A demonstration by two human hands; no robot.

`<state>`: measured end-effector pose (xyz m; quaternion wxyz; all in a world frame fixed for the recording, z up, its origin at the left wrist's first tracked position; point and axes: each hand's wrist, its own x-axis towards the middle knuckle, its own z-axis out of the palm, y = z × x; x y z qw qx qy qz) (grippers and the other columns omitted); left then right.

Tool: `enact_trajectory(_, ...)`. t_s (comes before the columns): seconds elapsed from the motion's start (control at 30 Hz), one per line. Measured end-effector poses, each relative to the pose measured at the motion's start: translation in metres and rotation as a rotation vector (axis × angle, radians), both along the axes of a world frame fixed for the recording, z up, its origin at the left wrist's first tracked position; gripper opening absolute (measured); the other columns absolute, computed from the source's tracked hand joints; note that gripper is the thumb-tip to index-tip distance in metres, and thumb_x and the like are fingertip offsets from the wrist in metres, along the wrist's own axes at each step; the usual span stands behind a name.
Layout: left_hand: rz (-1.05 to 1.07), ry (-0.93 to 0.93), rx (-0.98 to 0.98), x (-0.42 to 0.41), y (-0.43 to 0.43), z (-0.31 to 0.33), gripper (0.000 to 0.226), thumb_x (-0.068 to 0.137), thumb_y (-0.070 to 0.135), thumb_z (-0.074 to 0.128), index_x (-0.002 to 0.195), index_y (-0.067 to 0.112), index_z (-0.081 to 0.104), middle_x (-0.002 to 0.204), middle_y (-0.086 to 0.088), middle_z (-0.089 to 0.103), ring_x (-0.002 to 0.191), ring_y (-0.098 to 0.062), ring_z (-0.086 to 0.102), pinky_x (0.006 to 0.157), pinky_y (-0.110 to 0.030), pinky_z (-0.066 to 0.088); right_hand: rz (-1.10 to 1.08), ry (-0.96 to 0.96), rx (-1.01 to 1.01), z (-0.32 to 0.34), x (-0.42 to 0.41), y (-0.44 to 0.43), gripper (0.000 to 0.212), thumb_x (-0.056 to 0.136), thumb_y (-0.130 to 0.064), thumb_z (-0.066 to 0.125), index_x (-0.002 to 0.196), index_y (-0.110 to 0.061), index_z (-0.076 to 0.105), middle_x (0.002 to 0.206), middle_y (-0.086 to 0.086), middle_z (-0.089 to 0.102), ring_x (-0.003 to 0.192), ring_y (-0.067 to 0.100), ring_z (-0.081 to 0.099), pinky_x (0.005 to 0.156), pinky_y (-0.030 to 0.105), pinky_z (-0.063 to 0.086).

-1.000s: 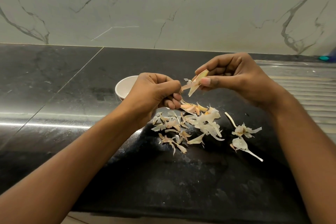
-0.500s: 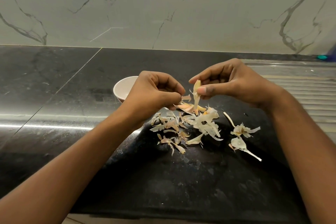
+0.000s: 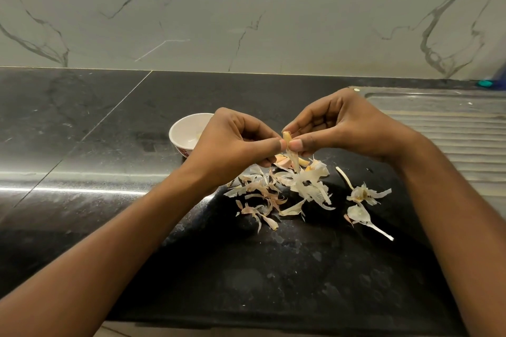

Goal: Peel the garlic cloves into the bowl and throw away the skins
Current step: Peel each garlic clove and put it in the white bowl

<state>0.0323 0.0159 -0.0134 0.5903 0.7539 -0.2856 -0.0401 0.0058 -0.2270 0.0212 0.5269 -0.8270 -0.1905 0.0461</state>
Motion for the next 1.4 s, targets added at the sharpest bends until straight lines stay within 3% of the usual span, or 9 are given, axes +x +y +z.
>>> enact_trajectory(0.43, 0.012, -0.003, -0.017, 0.0009, -0.0006, -0.0017, 0.004, 0.089, 0.004, 0.081, 0.093, 0.004, 0.082, 0.08, -0.011, 0.079, 0.075, -0.03, 0.078, 0.073, -0.036, 0.066, 0.03, -0.03, 0.011, -0.0021, 0.0016, 0.0008, 0.028, 0.085, -0.003, 0.081, 0.112, 0.001, 0.079, 0.096, 0.012, 0.083, 0.083, 0.021, 0.081, 0.076, 0.025, 0.064)
enact_trajectory(0.77, 0.036, -0.094, -0.032, 0.0001, -0.0004, -0.0035, 0.005, 0.088, 0.001, 0.078, 0.088, 0.004, 0.082, 0.074, -0.009, 0.077, 0.069, -0.032, 0.074, 0.067, -0.036, 0.064, 0.052, -0.062, 0.028, -0.003, 0.001, 0.0041, 0.028, 0.086, 0.0, 0.08, 0.114, 0.003, 0.078, 0.099, 0.012, 0.083, 0.087, 0.026, 0.081, 0.078, 0.027, 0.065)
enact_trajectory(1.17, 0.039, 0.093, -0.156, 0.0024, -0.0001, 0.0001, 0.01, 0.091, -0.008, 0.069, 0.087, -0.006, 0.077, 0.081, -0.028, 0.073, 0.066, -0.023, 0.068, 0.062, -0.024, 0.059, 0.054, -0.074, 0.147, -0.002, 0.0014, 0.0019, 0.028, 0.089, -0.003, 0.075, 0.117, 0.0, 0.075, 0.105, 0.015, 0.081, 0.094, 0.028, 0.08, 0.08, 0.03, 0.065)
enact_trajectory(1.4, 0.037, 0.17, -0.193, 0.0014, 0.0, 0.0011, 0.005, 0.092, -0.007, 0.07, 0.091, -0.008, 0.075, 0.086, -0.029, 0.074, 0.069, -0.025, 0.07, 0.064, -0.025, 0.06, 0.042, -0.11, 0.145, -0.0021, 0.0018, -0.0003, 0.038, 0.091, -0.004, 0.074, 0.129, -0.006, 0.072, 0.106, 0.013, 0.081, 0.098, 0.028, 0.079, 0.084, 0.034, 0.065)
